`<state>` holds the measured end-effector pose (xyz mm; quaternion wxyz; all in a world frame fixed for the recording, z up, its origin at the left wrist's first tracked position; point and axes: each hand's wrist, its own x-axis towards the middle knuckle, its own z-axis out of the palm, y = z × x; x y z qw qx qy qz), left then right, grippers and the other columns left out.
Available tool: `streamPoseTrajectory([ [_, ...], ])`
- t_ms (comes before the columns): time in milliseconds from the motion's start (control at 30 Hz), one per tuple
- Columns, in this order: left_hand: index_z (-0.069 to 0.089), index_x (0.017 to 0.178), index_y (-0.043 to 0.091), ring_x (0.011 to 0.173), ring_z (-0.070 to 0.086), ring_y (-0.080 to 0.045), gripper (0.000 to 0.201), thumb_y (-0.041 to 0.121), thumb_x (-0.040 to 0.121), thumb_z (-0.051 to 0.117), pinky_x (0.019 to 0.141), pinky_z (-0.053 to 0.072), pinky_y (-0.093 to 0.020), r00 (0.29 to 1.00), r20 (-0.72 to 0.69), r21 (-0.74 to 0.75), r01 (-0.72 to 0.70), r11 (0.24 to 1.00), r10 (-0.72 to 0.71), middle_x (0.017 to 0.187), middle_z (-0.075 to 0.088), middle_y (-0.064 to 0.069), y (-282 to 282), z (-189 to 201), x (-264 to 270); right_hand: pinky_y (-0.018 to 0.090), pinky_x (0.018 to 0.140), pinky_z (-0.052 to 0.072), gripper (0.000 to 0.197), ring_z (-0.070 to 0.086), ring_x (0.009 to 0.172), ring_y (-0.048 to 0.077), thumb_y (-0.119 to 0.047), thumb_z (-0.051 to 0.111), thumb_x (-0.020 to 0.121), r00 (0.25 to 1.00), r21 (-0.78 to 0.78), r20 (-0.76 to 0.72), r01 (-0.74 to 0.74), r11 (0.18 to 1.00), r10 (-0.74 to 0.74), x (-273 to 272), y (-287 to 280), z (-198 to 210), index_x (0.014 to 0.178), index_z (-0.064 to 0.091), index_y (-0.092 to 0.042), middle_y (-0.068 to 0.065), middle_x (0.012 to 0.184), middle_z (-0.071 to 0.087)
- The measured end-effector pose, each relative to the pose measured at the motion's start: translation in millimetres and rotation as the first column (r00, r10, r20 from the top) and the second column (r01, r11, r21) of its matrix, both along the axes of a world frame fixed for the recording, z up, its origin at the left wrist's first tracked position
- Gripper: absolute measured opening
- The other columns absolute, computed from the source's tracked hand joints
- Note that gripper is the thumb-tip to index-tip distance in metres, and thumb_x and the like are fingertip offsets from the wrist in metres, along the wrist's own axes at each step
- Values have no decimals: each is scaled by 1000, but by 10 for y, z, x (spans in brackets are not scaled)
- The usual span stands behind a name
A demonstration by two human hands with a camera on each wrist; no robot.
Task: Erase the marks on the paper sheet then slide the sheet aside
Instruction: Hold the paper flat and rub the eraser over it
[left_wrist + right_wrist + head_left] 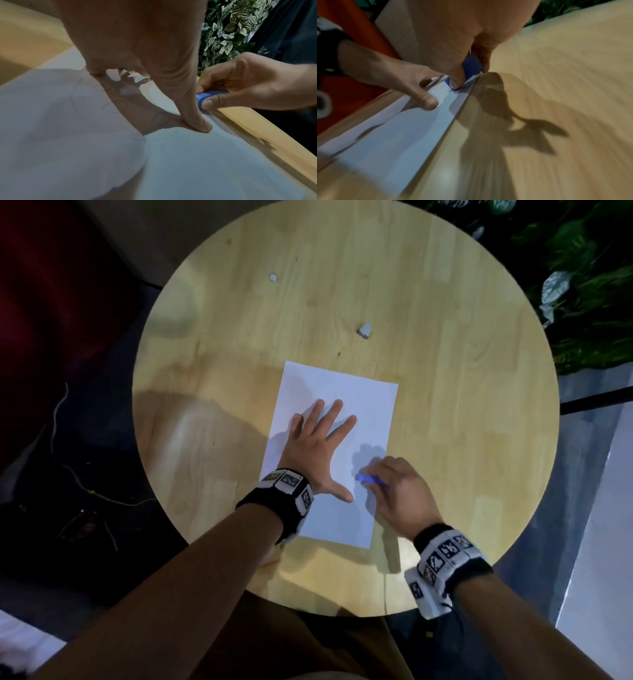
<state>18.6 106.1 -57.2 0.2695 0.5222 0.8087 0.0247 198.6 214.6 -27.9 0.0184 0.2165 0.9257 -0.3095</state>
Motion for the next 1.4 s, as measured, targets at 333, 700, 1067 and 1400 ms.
streamPoseTrajectory([
  [333,8,162,32,154,-14,-31,147,84,43,78,120,3,-58,1000,1,16,3,1000,-3,169,-11,0,-13,-11,-4,30,75,47,14,54,89,19,-13,62,88,997,-22,-46,60,998,-61,-43,-117,-7,100,70,-14,0,95,63],
  [700,9,162,32,154,-13,-31,147,85,43,77,120,3,-58,1000,-7,20,0,1000,0,169,-10,0,-12,-6,-12,25,76,43,14,55,88,24,-8,63,86,993,-13,-60,96,995,-97,-118,-76,-42,98,70,-10,5,93,63],
  [1067,7,162,32,154,-15,-30,147,84,44,77,120,1,-57,1000,13,19,0,1000,0,169,-11,0,-18,-5,-4,25,74,40,13,54,80,26,-6,65,84,990,15,-68,124,992,-123,-222,-67,-34,96,70,-10,5,89,62],
  [1400,8,162,33,154,-11,-29,146,89,44,73,120,3,-54,1000,-26,33,12,999,-11,169,-10,0,-24,-21,-27,28,76,44,14,57,81,27,-7,65,83,986,54,-77,152,987,-148,-444,119,-97,95,72,-11,6,88,64],
])
